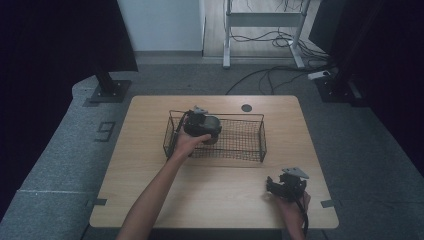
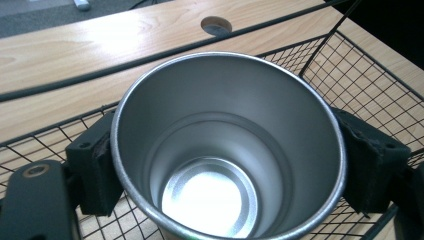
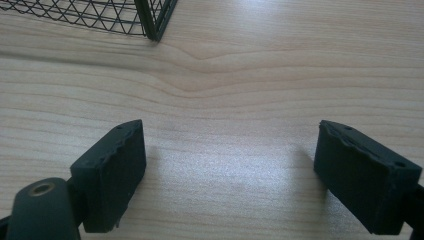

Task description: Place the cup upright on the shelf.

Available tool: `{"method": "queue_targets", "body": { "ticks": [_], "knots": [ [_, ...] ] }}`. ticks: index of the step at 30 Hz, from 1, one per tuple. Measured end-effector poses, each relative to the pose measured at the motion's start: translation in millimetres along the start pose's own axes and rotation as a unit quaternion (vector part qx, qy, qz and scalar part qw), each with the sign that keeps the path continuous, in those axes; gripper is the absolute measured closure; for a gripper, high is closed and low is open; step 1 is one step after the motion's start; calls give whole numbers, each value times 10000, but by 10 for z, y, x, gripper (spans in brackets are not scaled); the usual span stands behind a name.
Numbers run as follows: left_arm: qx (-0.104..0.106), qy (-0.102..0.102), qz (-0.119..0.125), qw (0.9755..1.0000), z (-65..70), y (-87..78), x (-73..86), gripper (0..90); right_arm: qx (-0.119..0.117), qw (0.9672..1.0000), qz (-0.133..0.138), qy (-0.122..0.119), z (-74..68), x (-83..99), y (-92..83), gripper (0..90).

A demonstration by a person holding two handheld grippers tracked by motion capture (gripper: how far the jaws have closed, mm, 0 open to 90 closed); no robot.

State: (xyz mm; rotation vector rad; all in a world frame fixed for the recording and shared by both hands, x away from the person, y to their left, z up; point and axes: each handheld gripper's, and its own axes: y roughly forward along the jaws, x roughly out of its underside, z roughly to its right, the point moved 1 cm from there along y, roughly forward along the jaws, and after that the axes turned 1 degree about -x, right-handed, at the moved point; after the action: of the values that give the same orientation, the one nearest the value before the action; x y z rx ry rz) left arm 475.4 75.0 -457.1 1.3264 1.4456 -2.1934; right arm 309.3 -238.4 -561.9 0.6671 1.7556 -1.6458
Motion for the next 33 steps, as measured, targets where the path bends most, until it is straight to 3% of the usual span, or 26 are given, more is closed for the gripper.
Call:
{"method": "queue_targets", "body": {
  "ticks": [22, 33],
  "knots": [
    [-14, -154, -415, 9990, -72, 222, 156, 147, -2, 10000, -3, 8, -1, 0, 0, 132],
    [-50, -162, -465, 9988, -78, 260, 166, 147, -2, 10000, -2, 8, -1, 0, 0, 132]
  ]
}}
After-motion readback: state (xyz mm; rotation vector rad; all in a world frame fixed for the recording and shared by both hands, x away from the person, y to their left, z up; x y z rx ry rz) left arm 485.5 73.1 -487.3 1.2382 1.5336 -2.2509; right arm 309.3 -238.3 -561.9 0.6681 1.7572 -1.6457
